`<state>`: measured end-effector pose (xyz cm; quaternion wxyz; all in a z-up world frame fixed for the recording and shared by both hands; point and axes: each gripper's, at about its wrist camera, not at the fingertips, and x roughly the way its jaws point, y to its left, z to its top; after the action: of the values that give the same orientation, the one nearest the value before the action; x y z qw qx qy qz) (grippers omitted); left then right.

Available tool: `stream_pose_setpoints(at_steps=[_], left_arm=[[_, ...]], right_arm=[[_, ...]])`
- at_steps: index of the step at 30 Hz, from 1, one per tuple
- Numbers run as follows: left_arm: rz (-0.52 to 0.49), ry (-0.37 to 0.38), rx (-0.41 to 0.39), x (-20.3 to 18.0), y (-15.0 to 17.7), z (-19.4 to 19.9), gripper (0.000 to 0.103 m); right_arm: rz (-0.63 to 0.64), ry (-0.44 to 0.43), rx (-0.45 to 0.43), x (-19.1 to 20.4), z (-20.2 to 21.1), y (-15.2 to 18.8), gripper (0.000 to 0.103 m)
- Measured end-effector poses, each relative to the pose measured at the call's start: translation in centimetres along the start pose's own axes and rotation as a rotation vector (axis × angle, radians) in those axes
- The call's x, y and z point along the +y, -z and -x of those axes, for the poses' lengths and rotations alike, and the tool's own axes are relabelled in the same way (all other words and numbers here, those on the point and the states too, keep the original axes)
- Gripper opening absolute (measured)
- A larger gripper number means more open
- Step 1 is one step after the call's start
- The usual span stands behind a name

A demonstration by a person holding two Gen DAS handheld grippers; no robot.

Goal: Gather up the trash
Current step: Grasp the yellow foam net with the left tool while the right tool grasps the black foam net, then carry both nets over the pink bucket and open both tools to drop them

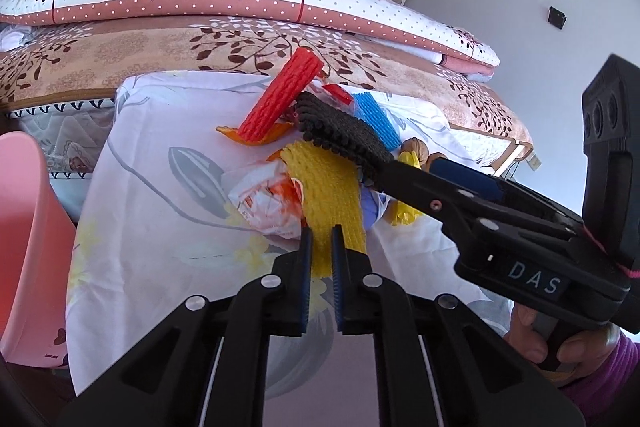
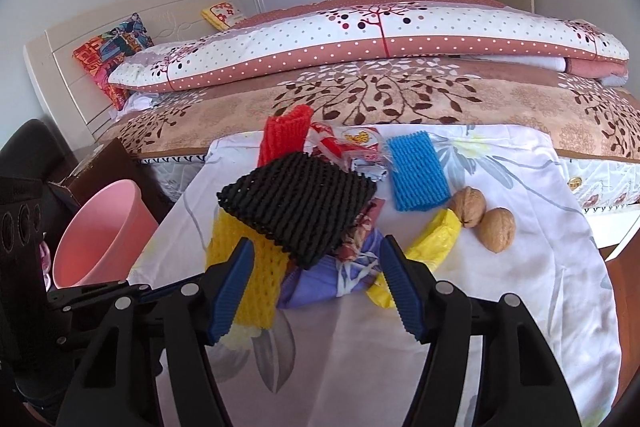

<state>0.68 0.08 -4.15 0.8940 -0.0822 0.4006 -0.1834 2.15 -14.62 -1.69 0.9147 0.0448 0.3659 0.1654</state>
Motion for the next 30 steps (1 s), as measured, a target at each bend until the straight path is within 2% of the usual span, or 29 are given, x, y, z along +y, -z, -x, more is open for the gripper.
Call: stream_pose_setpoints(at_steps=[6, 9, 11, 15, 16, 17, 30], left_arm=[[0.002, 0.007, 0.005, 0.2, 0.1, 0.0, 0.009], [0.004, 0.012, 0.007, 0.4, 0.2, 0.0, 0.009], [0.007, 0.012, 0.007, 0.4, 0.2, 0.0, 0.009], [0.012, 0.018, 0.004, 0.5, 0.2, 0.1, 0.009], [0.012, 0.019, 0.001, 0.6, 0.1, 0.2, 0.009], [0.012, 0.02, -0.001, 0.5, 0.1, 0.3, 0.009], [0.001, 0.042, -0.097, -0.2, -0.5, 4.5, 0.009]], right_arm=[[0.064, 0.026, 0.032, 1.6, -2.2, -0.5, 0.063], [0.073, 0.06, 0.058, 1.3, -3.3, -0.3, 0.055], [0.06, 0.058, 0.059, 1.0, -3.5, -0.3, 0.042], [0.039, 0.048, 0.051, 0.4, -3.1, -0.3, 0.023], [0.031, 0.044, 0.054, 0.2, -3.0, -0.3, 0.011], [0.021, 0.042, 0.052, 0.1, -2.8, -0.3, 0.009], [-0.019, 0.017, -0.068, 0.5, 4.3, -0.3, 0.007]])
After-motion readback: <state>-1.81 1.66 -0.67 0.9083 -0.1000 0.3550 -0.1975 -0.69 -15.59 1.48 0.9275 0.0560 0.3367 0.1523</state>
